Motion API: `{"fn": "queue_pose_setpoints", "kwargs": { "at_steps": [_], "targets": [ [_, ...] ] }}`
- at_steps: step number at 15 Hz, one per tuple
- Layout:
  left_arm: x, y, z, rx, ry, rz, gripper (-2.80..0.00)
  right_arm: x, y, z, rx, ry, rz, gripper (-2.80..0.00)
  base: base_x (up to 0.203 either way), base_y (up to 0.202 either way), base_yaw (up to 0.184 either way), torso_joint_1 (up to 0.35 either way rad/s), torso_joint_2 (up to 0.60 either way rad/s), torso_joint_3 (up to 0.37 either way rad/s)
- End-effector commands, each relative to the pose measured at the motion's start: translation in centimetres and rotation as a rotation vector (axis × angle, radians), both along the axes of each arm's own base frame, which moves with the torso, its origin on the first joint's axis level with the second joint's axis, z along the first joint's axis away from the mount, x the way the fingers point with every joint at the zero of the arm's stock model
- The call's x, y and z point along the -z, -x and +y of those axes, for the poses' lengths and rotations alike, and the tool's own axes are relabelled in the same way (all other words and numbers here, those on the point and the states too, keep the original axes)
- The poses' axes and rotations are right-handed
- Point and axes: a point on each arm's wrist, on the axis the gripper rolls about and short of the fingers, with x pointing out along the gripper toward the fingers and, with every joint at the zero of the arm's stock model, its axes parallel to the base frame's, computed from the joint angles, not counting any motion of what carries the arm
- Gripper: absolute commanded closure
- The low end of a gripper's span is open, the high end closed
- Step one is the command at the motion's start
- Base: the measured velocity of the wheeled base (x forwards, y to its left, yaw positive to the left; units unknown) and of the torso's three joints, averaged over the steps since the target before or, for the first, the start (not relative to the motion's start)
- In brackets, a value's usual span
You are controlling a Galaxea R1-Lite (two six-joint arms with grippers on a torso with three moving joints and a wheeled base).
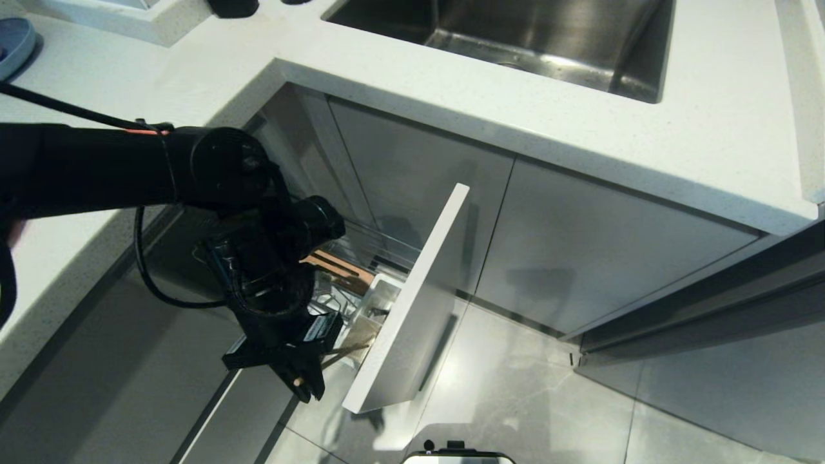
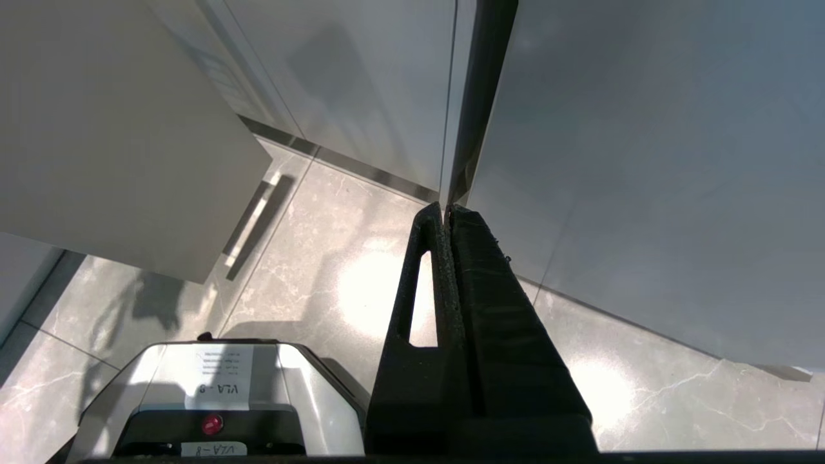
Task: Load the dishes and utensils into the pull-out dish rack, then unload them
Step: Take the chopsticks out of the cupboard
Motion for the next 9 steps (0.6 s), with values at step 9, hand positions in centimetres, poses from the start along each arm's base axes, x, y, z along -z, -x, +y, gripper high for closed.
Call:
{"fn": "queue_pose_setpoints", "kwargs": {
  "at_steps": [9],
  "targets": [
    [-4.4,4.5,1.3,0.034,0.040,-0.078,0.00,0.0,0.0,0.0,-0.001,0.000,0.002,0.00,0.000,0.000,0.000,0.000,0.00,0.000]
  ]
}}
